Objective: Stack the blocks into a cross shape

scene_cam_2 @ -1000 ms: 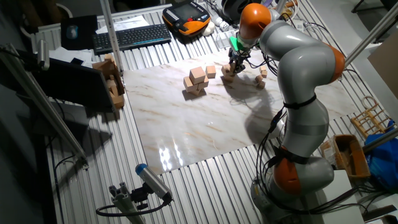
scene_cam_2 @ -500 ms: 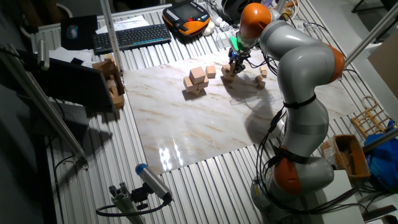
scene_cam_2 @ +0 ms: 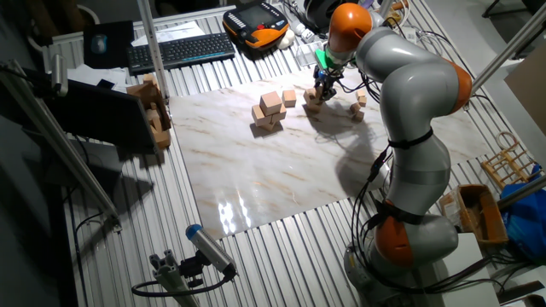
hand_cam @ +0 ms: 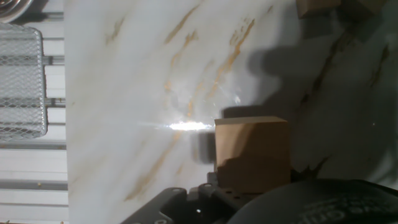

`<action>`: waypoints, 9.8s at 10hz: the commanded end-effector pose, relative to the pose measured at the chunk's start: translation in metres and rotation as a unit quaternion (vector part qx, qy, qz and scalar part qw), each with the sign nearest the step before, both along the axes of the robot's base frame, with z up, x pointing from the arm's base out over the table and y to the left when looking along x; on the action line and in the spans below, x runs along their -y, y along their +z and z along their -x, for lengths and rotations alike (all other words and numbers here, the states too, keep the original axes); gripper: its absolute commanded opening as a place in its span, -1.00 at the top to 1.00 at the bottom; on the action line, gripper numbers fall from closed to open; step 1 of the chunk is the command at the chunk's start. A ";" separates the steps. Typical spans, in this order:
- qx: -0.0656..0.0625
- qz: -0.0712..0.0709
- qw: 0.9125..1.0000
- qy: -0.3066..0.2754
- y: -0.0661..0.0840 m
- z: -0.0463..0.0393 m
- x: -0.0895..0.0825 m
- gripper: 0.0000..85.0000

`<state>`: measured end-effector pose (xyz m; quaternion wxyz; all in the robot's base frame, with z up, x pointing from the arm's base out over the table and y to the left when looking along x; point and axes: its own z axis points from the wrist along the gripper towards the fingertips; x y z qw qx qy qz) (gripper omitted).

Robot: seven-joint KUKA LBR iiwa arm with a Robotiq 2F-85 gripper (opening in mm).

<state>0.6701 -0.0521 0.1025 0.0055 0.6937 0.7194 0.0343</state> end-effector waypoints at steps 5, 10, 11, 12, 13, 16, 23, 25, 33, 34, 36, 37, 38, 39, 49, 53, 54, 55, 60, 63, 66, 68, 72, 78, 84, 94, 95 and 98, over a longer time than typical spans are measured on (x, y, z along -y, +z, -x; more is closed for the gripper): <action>-0.001 -0.001 1.000 0.002 -0.001 0.0009 0.000 1.00; 0.000 -0.001 1.000 0.005 -0.001 0.0025 0.000 1.00; 0.000 -0.001 1.000 0.005 -0.001 0.0026 0.000 1.00; 0.000 0.000 1.000 0.005 -0.001 0.0026 0.000 1.00; 0.000 0.000 1.000 0.005 -0.001 0.0026 0.001 1.00; 0.000 -0.001 1.000 0.005 -0.002 0.0029 0.001 1.00; -0.001 -0.002 1.000 0.005 -0.002 0.0032 0.001 1.00; -0.001 -0.002 1.000 0.005 -0.002 0.0033 0.001 1.00; -0.001 -0.001 1.000 0.007 -0.004 0.0035 0.001 1.00; 0.000 -0.001 1.000 0.007 -0.004 0.0035 0.001 1.00; 0.000 0.000 1.000 0.008 -0.005 0.0035 0.001 1.00; 0.000 0.000 1.000 0.008 -0.005 0.0036 0.001 1.00; 0.000 0.001 1.000 0.008 -0.004 0.0037 0.001 1.00; 0.000 0.001 1.000 0.008 -0.004 0.0038 0.001 1.00; -0.006 0.000 1.000 0.009 -0.004 0.0038 0.001 1.00; -0.006 -0.002 1.000 0.009 -0.003 0.0035 0.001 1.00; -0.005 -0.002 1.000 0.009 -0.004 0.0035 0.001 1.00; -0.005 -0.002 1.000 0.009 -0.004 0.0034 0.001 1.00; -0.008 -0.002 1.000 0.011 -0.004 0.0034 0.002 1.00; -0.008 -0.001 1.000 0.012 -0.004 0.0034 0.002 1.00; -0.007 0.001 1.000 0.012 -0.003 0.0034 0.002 1.00; -0.007 0.000 1.000 0.013 -0.003 0.0033 0.002 1.00; -0.007 0.001 1.000 0.013 -0.003 0.0034 0.002 0.60; -0.010 0.002 1.000 0.013 -0.003 0.0033 0.002 0.60; -0.012 0.003 1.000 0.015 -0.003 0.0033 0.002 0.60; -0.010 0.004 1.000 0.009 -0.004 0.0036 0.001 0.20; -0.009 0.004 1.000 0.009 -0.005 0.0035 0.002 -0.20; -0.009 0.004 1.000 0.007 -0.005 0.0036 0.001 -0.60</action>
